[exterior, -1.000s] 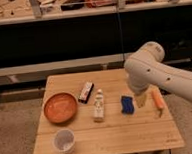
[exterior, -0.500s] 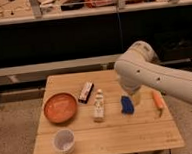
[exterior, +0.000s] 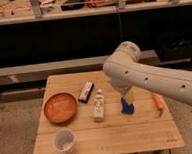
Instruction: Pick up the ceramic bowl
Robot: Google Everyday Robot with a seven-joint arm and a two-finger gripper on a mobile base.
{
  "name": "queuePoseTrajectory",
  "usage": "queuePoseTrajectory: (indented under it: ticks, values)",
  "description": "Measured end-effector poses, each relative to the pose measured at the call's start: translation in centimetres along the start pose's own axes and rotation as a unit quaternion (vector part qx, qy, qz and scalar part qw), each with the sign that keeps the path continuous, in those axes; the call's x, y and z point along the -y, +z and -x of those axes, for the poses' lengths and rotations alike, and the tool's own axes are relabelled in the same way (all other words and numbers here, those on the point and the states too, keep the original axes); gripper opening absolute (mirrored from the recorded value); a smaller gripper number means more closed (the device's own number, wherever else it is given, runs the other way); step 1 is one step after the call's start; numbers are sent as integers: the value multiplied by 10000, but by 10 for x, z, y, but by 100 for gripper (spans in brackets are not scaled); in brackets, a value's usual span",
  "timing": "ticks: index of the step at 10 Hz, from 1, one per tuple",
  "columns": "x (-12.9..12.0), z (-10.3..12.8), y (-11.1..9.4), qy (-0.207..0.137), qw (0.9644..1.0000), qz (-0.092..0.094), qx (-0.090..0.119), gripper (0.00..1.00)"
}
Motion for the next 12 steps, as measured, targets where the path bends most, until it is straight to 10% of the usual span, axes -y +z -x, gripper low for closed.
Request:
queuePoseTrajectory:
  ticks: [6,12]
  values:
    - [23,22,8,-803,9967,-11,-68,80]
    - [54,49,26,-1650,9861,-62,-175,80]
